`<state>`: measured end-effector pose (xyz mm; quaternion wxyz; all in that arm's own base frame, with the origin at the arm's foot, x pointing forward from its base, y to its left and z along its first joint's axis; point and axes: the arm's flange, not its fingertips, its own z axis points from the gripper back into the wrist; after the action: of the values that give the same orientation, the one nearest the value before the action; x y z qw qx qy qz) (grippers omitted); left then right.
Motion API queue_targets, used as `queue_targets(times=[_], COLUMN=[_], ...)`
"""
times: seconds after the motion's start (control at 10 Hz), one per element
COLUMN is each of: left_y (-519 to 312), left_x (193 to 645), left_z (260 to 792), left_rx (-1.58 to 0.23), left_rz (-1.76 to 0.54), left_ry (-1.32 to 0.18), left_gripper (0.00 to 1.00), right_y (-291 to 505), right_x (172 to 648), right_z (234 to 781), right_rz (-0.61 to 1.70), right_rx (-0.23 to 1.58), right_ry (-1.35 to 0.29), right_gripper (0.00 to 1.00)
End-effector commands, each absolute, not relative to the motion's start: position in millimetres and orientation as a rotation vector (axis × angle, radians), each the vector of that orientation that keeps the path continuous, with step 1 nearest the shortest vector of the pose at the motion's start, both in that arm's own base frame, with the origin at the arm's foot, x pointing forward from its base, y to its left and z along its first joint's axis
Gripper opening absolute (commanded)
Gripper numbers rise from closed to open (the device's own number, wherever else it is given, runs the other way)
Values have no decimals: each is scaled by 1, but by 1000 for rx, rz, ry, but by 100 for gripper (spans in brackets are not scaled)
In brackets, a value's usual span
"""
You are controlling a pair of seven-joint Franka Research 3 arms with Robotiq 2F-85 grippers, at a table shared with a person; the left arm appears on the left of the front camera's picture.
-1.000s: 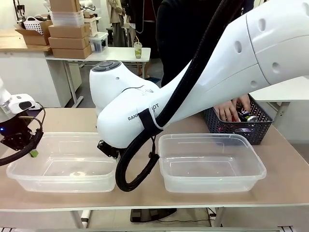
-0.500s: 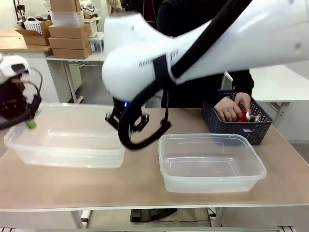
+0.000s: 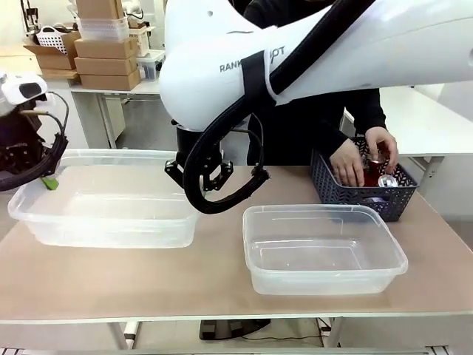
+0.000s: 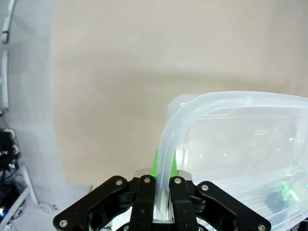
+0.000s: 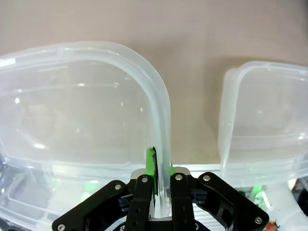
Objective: Sort the waste into each basket.
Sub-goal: Pick up the Organizing box on the left side of the table and lift it.
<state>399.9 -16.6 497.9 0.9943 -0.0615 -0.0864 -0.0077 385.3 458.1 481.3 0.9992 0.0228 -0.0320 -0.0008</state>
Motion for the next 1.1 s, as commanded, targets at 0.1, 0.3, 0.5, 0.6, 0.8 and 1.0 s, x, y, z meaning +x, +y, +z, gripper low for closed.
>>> queue_targets(times=[0.1,0.3,0.5,0.6,0.8,1.0], left_y=[-17,-63,-124,-154,-201,-210], left_x=[400,397,391,397,404,410], left_z=[498,501,510,511,511,506], left_rx=[-123,-29,6,14,24,-12], left_rz=[-15,162,178,190,296,280], left_ry=[-173,-151,-118,-75,-93,-43], left_gripper=[4,4,4,4,4,4], right_y=[444,394,338,318,272,239], right_x=[389,393,386,380,374,377], right_z=[486,507,526,530,519,499], right_rz=[13,-12,-80,-53,-135,-203], right_rx=[42,-23,-132,-134,-202,-144], right_ry=[-35,-1,-1,6,18,98], right_gripper=[5,5,5,5,5,5])
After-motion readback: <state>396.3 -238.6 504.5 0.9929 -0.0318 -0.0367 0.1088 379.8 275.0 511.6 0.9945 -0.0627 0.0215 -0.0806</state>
